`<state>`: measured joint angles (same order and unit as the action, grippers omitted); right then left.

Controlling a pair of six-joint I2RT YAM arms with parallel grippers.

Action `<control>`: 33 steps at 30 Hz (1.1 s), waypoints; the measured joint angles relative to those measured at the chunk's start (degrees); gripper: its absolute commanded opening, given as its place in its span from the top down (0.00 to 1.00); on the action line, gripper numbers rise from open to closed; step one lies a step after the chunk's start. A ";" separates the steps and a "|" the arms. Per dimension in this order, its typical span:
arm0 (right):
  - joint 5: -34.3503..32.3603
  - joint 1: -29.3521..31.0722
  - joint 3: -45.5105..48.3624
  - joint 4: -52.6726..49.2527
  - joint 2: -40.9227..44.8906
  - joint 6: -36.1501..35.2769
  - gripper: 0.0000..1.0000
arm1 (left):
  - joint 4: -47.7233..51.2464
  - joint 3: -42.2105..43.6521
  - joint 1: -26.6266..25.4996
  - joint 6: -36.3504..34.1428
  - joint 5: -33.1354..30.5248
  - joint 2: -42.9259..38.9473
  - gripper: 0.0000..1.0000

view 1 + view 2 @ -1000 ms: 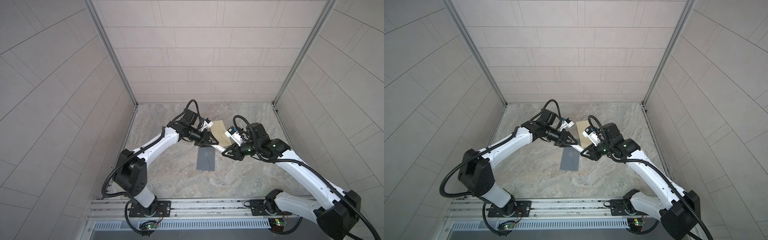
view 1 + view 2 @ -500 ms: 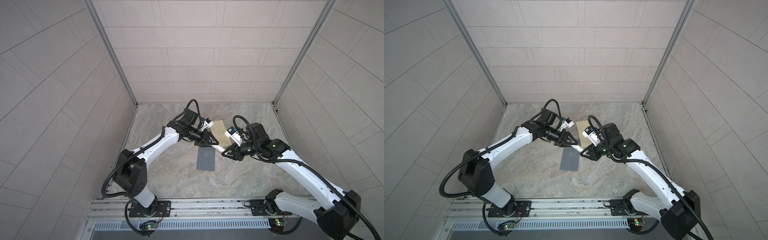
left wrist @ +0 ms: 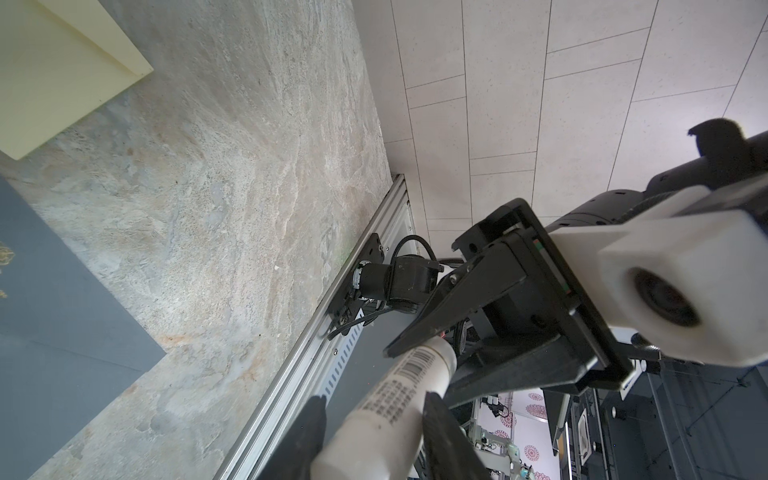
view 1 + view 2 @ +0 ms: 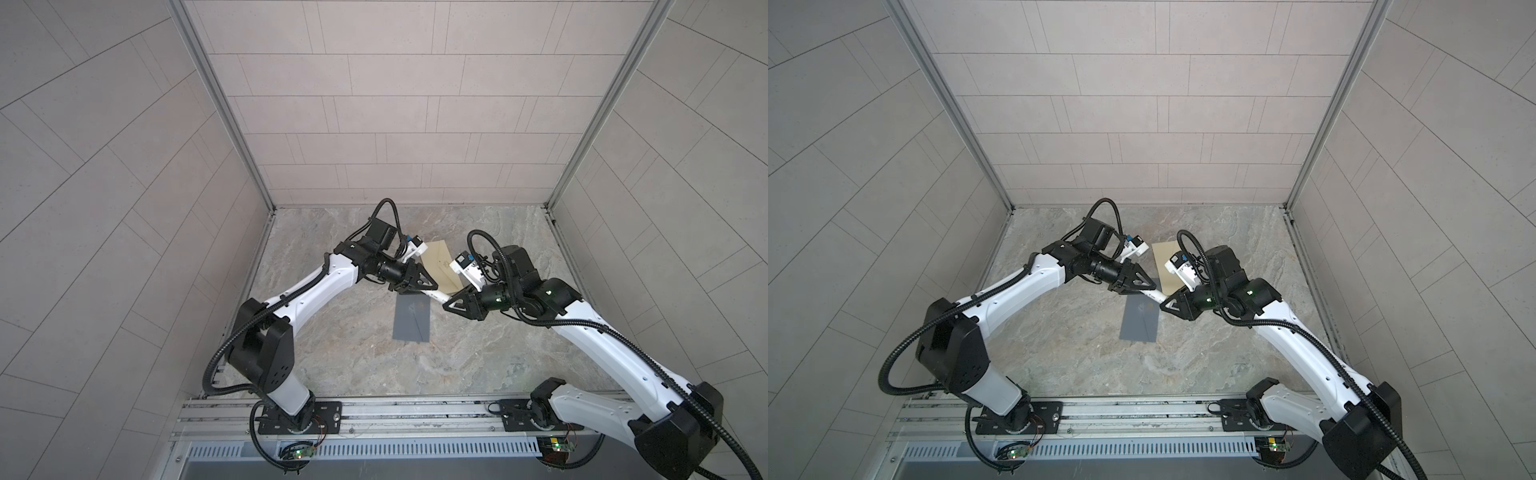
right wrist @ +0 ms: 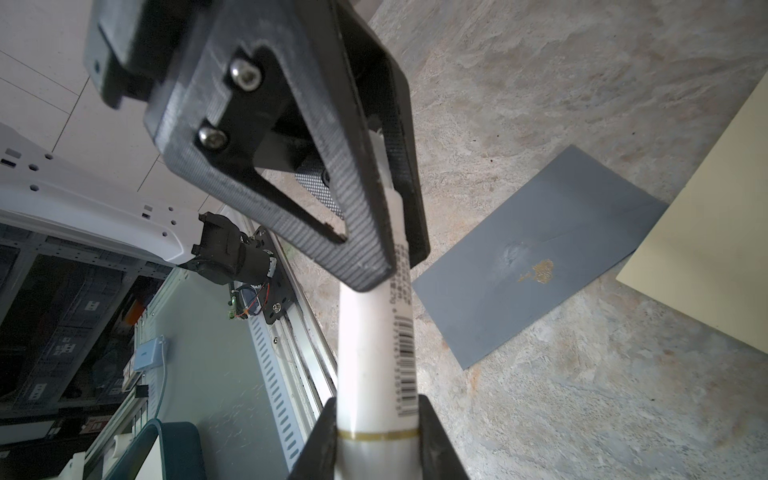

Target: Place the letter into the envelope and seal it

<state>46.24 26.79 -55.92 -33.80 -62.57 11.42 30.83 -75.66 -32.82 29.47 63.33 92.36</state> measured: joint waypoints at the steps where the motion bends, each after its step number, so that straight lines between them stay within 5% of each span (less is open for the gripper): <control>1: -0.07 0.07 0.00 0.09 -0.04 0.15 1.00 | 0.00 0.00 0.00 0.00 -0.02 0.00 0.58; 33: -3.15 0.15 0.00 -0.39 2.95 0.59 1.00 | -1.90 0.00 -0.59 0.59 1.44 0.37 0.55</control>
<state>43.09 26.94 -55.92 -34.20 -59.61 12.01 28.93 -75.66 -33.41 30.06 64.77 92.73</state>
